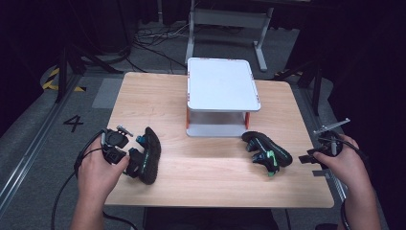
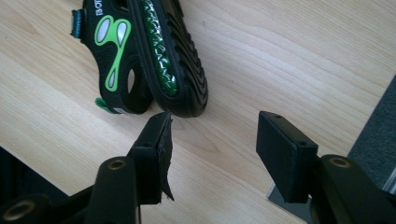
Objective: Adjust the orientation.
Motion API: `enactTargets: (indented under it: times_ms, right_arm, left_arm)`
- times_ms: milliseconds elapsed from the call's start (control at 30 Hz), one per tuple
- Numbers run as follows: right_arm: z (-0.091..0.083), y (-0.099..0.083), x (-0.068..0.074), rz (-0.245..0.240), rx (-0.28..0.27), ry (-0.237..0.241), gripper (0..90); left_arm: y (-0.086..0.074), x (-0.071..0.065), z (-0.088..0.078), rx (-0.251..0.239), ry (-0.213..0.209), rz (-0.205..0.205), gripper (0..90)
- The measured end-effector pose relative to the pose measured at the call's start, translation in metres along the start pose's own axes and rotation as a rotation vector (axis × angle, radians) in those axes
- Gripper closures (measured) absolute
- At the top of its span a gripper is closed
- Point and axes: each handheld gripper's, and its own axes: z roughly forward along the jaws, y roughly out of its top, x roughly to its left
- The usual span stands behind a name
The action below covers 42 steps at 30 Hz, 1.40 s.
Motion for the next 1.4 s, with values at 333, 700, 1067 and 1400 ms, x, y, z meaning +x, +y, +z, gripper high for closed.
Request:
enactTargets:
  times_ms: [333, 700, 1067, 1400]
  right_arm:
    - [0.0, -0.001, 0.001, -0.009, -0.003, 0.0, 45.8]
    - [0.003, -0.006, 0.003, -0.003, 0.001, 0.007, 44.6]
    - [0.002, -0.017, 0.006, -0.001, 0.003, 0.002, 44.6]
    - [0.007, -0.015, 0.014, -0.028, 0.016, 0.012, 44.6]
  left_arm:
    - [0.002, -0.004, -0.005, -0.033, -0.007, 0.016, 46.4]
    - [0.03, -0.014, 0.008, -0.052, -0.036, 0.061, 43.0]
    - [0.053, -0.001, 0.042, -0.003, -0.052, -0.028, 40.1]
    - [0.049, 0.006, 0.05, 0.047, -0.091, -0.071, 42.5]
